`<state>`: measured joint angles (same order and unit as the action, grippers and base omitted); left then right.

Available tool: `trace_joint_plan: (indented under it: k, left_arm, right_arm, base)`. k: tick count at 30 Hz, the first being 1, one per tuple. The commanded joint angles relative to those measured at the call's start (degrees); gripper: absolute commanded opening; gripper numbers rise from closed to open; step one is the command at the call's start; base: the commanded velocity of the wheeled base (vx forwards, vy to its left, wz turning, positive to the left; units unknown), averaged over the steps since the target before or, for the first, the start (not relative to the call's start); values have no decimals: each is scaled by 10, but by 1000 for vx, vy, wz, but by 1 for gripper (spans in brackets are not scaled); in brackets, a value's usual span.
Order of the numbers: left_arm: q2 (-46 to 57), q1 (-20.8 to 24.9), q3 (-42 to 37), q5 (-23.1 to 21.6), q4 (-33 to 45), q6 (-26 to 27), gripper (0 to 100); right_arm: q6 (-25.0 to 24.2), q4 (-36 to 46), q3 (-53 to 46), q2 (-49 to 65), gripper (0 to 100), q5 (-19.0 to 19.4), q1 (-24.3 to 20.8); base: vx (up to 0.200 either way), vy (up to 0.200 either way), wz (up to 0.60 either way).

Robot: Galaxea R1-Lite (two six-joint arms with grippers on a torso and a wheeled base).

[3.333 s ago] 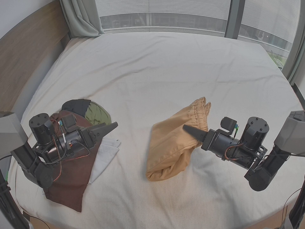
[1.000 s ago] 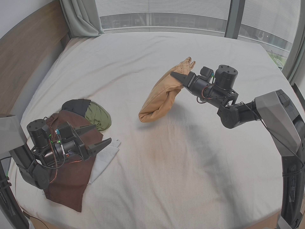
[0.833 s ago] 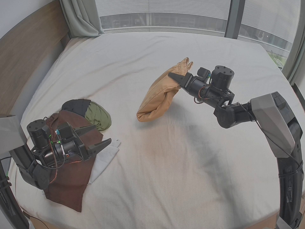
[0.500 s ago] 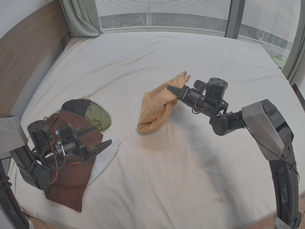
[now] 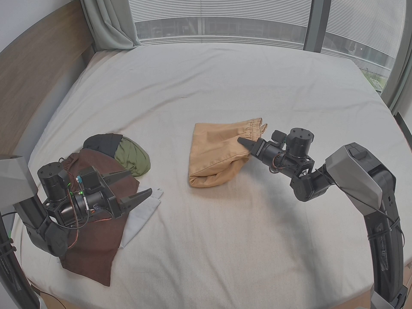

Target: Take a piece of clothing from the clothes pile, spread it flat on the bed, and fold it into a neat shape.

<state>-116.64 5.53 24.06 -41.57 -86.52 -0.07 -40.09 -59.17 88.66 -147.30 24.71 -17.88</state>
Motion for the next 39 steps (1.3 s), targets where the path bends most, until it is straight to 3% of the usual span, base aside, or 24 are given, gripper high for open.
trace_joint_plan:
  k: [1,23,24,39]
  left_arm:
    - [-1,1,0,0,-1,0,100]
    - [0,1,1,0,-1,-2,100]
    - [0,2,0,0,-1,-2,100]
    - [2,2,0,0,-1,-3,100]
  right_arm:
    - [0,-12,-31,-4,0,0,10]
    - [0,-60,-64,-34,0,-1,19]
    - [0,-66,-64,-35,100,-1,19]
    - [0,-111,-130,-17,100,-2,48]
  base:
    - [0,0,0]
    - [0,0,0]
    - [0,0,0]
    - [0,0,0]
